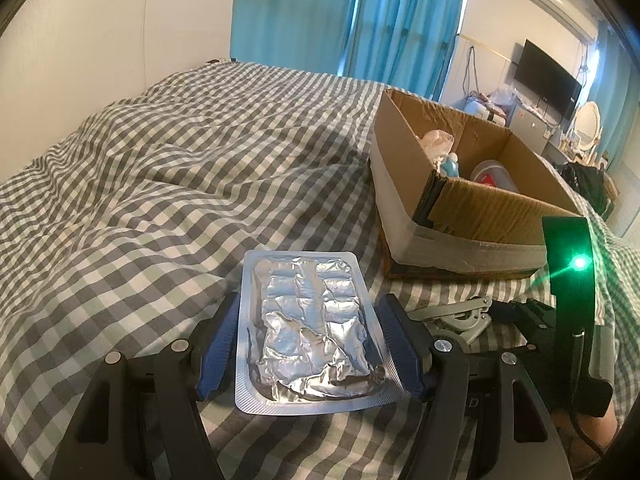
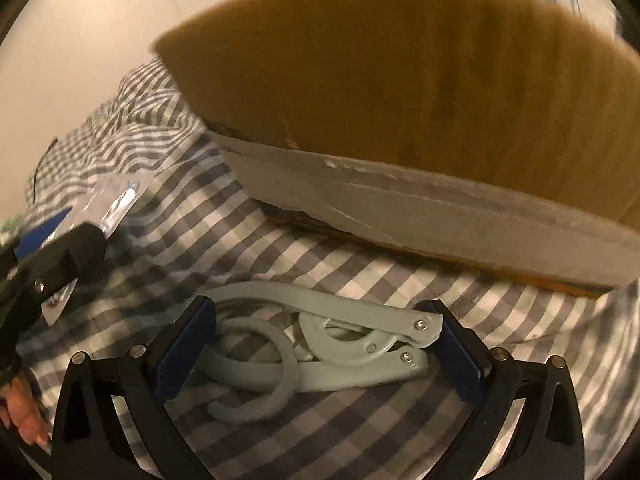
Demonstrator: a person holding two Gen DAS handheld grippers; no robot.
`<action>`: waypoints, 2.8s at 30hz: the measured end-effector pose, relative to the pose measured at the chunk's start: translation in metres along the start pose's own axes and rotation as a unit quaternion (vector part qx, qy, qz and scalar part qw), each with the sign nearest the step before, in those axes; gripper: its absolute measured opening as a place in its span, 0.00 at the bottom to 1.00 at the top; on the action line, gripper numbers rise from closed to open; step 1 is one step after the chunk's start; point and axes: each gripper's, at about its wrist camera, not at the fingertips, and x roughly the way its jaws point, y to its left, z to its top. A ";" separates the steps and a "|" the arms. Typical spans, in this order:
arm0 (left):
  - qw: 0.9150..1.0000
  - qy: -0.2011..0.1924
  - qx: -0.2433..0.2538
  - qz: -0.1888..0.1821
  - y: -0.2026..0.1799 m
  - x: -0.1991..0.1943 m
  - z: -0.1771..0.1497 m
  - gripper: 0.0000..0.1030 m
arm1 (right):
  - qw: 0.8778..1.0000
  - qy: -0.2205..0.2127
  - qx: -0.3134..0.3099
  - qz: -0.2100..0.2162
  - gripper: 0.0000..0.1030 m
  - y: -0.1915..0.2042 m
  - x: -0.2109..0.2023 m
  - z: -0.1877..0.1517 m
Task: Organize objects
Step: 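Grasp the foil blister pack with the left gripper while the right grasps the grey hanger, then carry blister pack and hanger into the box and open both grippers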
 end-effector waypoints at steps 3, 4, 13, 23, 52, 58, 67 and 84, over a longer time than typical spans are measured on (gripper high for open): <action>1.000 -0.001 0.008 0.003 -0.003 -0.001 -0.002 0.69 | 1.000 -0.008 -0.010 -0.014 0.97 0.007 -0.005 -0.006; 1.000 -0.002 0.011 0.004 -0.005 -0.001 -0.002 0.69 | 1.000 -0.012 -0.015 -0.019 0.94 0.010 -0.008 -0.009; 1.000 -0.008 0.019 0.002 -0.011 -0.013 -0.006 0.69 | 0.997 -0.066 0.012 -0.037 0.57 0.007 -0.052 -0.031; 0.999 -0.023 0.027 -0.012 -0.032 -0.039 -0.006 0.69 | 0.992 -0.119 -0.002 -0.041 0.23 0.004 -0.118 -0.039; 0.988 -0.115 0.076 -0.063 -0.102 -0.126 0.062 0.69 | 0.954 -0.264 -0.062 -0.129 0.13 0.022 -0.287 -0.013; 0.986 -0.131 0.083 -0.064 -0.110 -0.114 0.099 0.69 | 0.945 -0.284 -0.081 -0.138 0.12 0.022 -0.294 0.033; 0.988 -0.112 0.094 -0.047 -0.116 -0.048 0.142 0.69 | 0.954 -0.247 -0.084 -0.147 0.12 -0.004 -0.242 0.097; 0.994 -0.027 0.098 -0.051 -0.134 0.078 0.141 0.71 | 0.982 -0.158 -0.043 -0.096 0.13 -0.068 -0.130 0.143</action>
